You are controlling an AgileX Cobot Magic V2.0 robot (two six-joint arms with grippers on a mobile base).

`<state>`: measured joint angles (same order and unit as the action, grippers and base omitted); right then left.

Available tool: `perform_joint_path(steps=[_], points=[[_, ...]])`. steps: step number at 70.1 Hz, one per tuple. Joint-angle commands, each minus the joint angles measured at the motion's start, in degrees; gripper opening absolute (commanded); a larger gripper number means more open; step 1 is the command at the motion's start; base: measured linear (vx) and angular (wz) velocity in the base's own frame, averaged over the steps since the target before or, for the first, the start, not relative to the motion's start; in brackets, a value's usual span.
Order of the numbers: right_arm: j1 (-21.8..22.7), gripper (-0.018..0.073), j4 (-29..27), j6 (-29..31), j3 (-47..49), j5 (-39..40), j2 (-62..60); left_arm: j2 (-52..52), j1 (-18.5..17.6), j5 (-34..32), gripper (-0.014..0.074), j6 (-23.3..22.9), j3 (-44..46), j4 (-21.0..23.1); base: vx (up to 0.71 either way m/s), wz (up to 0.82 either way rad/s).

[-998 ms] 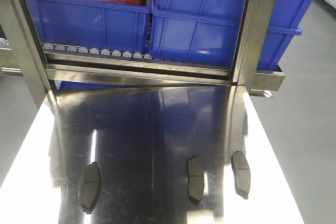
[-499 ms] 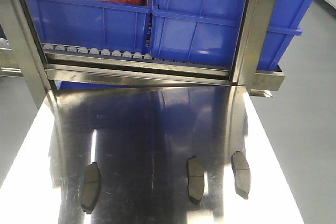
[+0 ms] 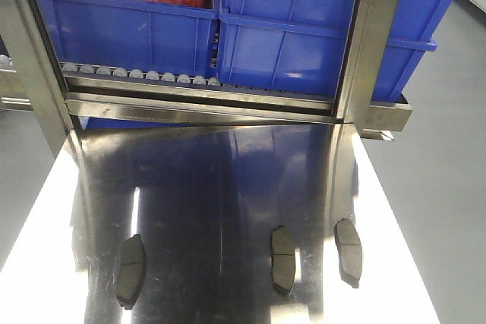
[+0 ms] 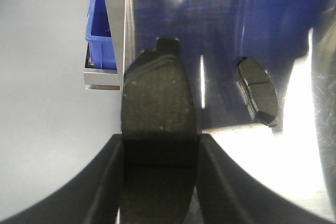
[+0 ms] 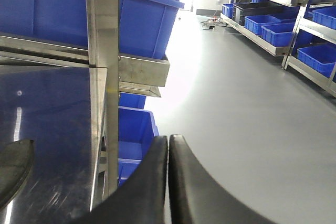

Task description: Move and align brake pads A on conveyor

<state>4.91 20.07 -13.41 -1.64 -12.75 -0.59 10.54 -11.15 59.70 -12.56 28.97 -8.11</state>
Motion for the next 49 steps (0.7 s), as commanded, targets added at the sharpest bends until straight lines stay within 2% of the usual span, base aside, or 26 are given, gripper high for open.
perform_joint_path(steps=[1, 49], points=[[0.25, -0.0011, 0.83, 0.27, -0.63, 4.06, -0.70, 0.59, 0.00, -5.08, -0.0006, 0.15, 1.61, -0.80, 0.00, 0.00], [0.25, -0.0011, 0.83, 0.27, -0.63, 4.06, -0.70, 0.59, 0.00, -5.08, -0.0006, 0.15, 1.61, -0.80, 0.00, 0.00]])
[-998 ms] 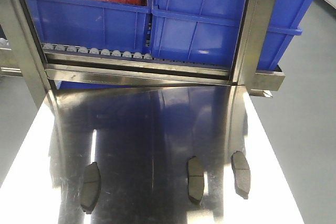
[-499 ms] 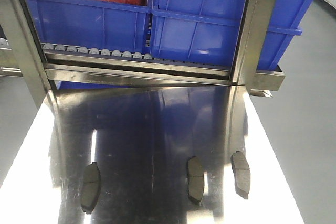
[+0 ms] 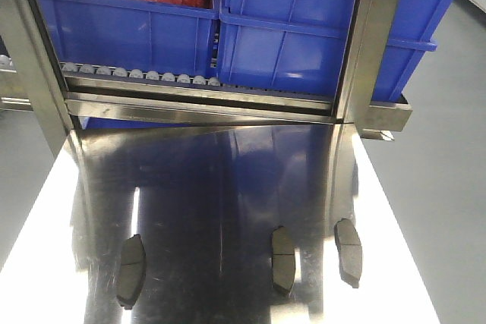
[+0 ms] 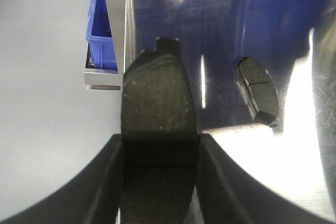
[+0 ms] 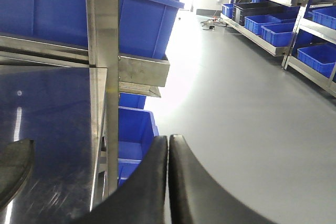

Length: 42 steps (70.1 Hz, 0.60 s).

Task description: Move and align brake pads A on conveyor

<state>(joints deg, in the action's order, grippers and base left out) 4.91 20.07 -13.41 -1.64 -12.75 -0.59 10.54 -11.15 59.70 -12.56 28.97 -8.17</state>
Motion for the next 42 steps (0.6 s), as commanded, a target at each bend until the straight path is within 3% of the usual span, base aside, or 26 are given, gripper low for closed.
perform_joint_path(steps=[1, 27, 42], points=[[0.25, -0.0011, 0.83, 0.27, -0.63, 4.06, -0.70, 0.59, 0.00, -5.08, -0.0006, 0.15, 1.61, -0.74, 0.00, 0.00], [0.25, -0.0011, 0.64, 0.27, -0.57, 4.67, -0.70, 0.59, 0.00, -5.08, -0.0006, 0.15, 1.61, -0.74, 0.00, 0.00], [0.25, -0.0011, -1.62, -0.44, -0.53, 15.40, -0.70, 0.59, 0.00, -5.08, -0.0006, 0.15, 1.61, -0.74, 0.00, 0.00]])
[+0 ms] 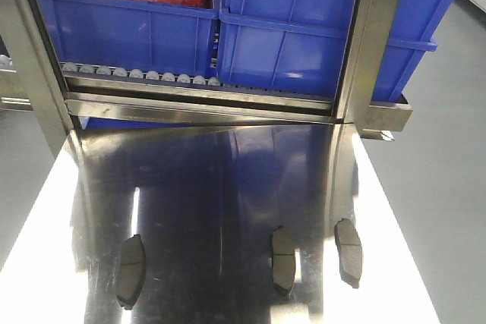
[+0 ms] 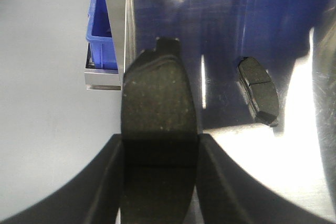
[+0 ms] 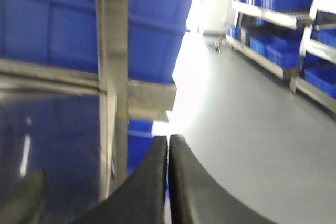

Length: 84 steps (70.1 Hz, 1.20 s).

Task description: Move and align brake pads A on conveyor

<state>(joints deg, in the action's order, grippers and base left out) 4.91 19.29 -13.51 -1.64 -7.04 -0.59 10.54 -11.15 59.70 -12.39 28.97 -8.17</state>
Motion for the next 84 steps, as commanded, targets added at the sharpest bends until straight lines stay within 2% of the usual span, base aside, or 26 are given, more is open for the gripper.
perform_joint_path(steps=[1, 12, 26, 36, 41, 48, 55, 63, 70, 72, 84], points=[[0.25, -0.0011, -1.44, -0.34, -0.53, 10.84, -0.70, 0.59, 0.00, -5.08, -0.0006, -0.02, 1.61, -0.74, 0.00, 0.00], [0.25, -0.0011, -4.79, -1.50, 0.25, 14.75, -0.70, 0.59, 0.00, -5.08, -0.0006, -0.02, 1.61, -0.74, 0.00, 0.00], [0.25, -0.0011, -4.32, -10.73, 7.90, 6.18, -0.38, 0.59, 0.00, -5.05, -0.0006, -0.02, 1.61, -0.74, 0.00, 0.00], [0.25, 0.0000, -2.51, -11.48, 14.27, 4.31, 2.97, 0.59, 0.00, -5.05, -0.0006, -0.02, 1.61, -0.74, 0.00, 0.00], [0.25, 0.0033, -1.25, -11.48, 17.22, 4.27, 6.03, 0.59, 0.00, -5.05, -0.0006, -0.02, 1.61, -0.74, 0.00, 0.00], [-0.20, 0.0138, -1.10, -11.48, 21.22, 3.58, 10.65, 0.59, 0.00, -5.05, -0.0006, -0.02, 1.61, -0.74, 0.00, 0.00], [-1.77, 0.0312, -0.93, -11.42, 24.76, 1.48, 15.05, 0.59, 0.00, -5.05, -0.0006, -0.02, 1.61, -0.74, 0.00, 0.00], [-3.25, 0.0554, -0.92, -11.42, 29.11, -1.84, 20.13, 0.59, 0.00, -5.02, -0.0006, -0.02, 1.61, -0.74, 0.00, 0.00], [-4.53, 0.0701, -0.92, -11.42, 32.91, -5.72, 25.04, 0.59, 0.00, -5.02, -0.0006, -0.02, 1.61, -0.74, 0.00, 0.00], [-4.91, 0.0727, -0.92, -11.42, 34.00, -6.98, 26.28, 0.59, 0.00, -5.02, -0.0006, -0.02, 1.61, -0.74, 0.00, 0.00], [-7.78, 0.0716, -0.56, -11.48, 40.49, -10.57, 34.28, 0.59, 0.00, -4.97, -0.0006, -0.02, 1.61, -0.74, 0.00, 0.00]])
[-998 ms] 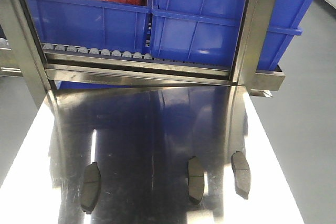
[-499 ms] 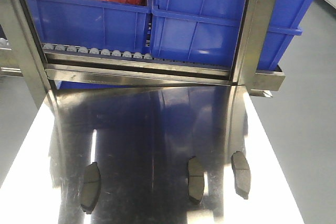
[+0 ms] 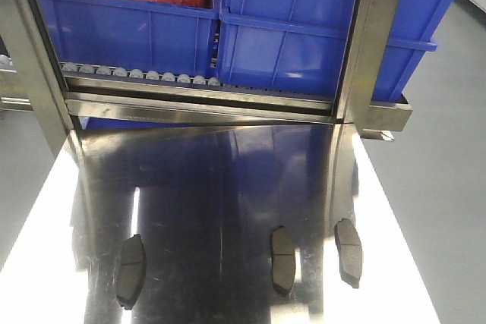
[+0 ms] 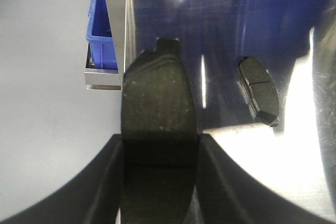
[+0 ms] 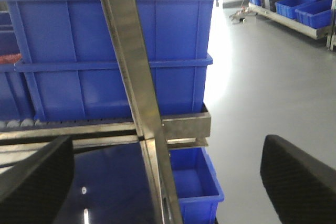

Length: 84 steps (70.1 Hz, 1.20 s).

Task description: Move and align brake pads A on conveyor

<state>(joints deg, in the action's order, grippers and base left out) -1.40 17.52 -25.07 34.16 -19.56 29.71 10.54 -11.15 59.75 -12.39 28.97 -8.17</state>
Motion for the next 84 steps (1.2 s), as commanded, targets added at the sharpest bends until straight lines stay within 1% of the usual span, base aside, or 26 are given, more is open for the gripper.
perform_joint_path(steps=[1, 6, 14, 19, 26, 39, 42, 45, 53, 58, 67, 79, 84], points=[[-1.83, 0.0714, 1.20, 0.15, 5.21, 1.32, 4.62, 0.59, 0.00, -5.02, -0.0006, -0.02, 1.61, -0.74, 0.00, 0.00], [-4.16, 0.0701, 1.49, 0.74, 8.48, -1.68, 8.36, 0.59, 0.00, -5.02, -0.0006, -0.02, 1.61, -0.74, 0.00, 0.00], [-8.11, 0.0670, 2.30, 4.13, 14.52, -9.10, 15.15, 0.59, 0.00, -5.02, -0.0006, -0.02, 1.61, -0.74, 0.00, 0.00], [-10.18, 0.0652, 2.30, 4.31, 17.94, -13.72, 19.22, 0.59, 0.00, -5.02, -0.0006, -0.02, 1.61, -0.74, 0.00, 0.00], [-12.03, 0.0627, 2.25, 4.37, 22.34, -19.20, 24.92, 0.59, 0.00, -5.02, -0.0006, -0.02, 1.61, -0.74, 0.00, 0.00], [-14.12, 0.0588, 1.84, 4.49, 28.71, -28.13, 35.94, 0.59, 0.00, -4.97, -0.0006, -0.02, 1.61, -0.74, 0.00, 0.00], [-14.12, 0.0585, 0.61, 4.99, 29.73, -29.97, 38.34, 0.59, 0.00, -4.97, -0.0006, -0.02, 1.61, -0.74, 0.00, 0.00], [-14.12, 0.0582, -0.90, 5.90, 30.47, -30.82, 40.63, 0.59, 0.00, -4.97, -0.0006, -0.02, 1.61, -0.74, 0.00, 0.00], [-14.12, 0.0582, -8.47, 9.79, 30.96, -31.40, 46.43, 0.59, 0.00, -4.92, -0.0006, -0.02, 1.61, -0.74, 0.00, 0.00], [-14.12, 0.0582, -11.28, 10.34, 30.96, -31.83, 49.65, 0.59, 0.00, -4.92, -0.0006, -0.02, 1.61, -0.74, 0.00, 0.00], [-14.12, 0.0582, -13.19, 10.34, 30.96, -32.51, 54.90, 0.59, 0.00, -4.92, -0.0006, -0.02, 1.61, -0.74, 0.00, 0.00], [-14.12, 0.0582, -13.63, 10.09, 30.96, -32.63, 60.66, 0.59, 0.00, -4.92, -0.0006, -0.02, 1.61, -0.74, 0.00, 0.00], [-14.12, 0.0582, -15.62, 10.09, 30.96, -32.63, 62.89, 0.59, 0.00, -4.92, -0.0006, -0.02, 1.61, -0.74, 0.00, 0.00]])
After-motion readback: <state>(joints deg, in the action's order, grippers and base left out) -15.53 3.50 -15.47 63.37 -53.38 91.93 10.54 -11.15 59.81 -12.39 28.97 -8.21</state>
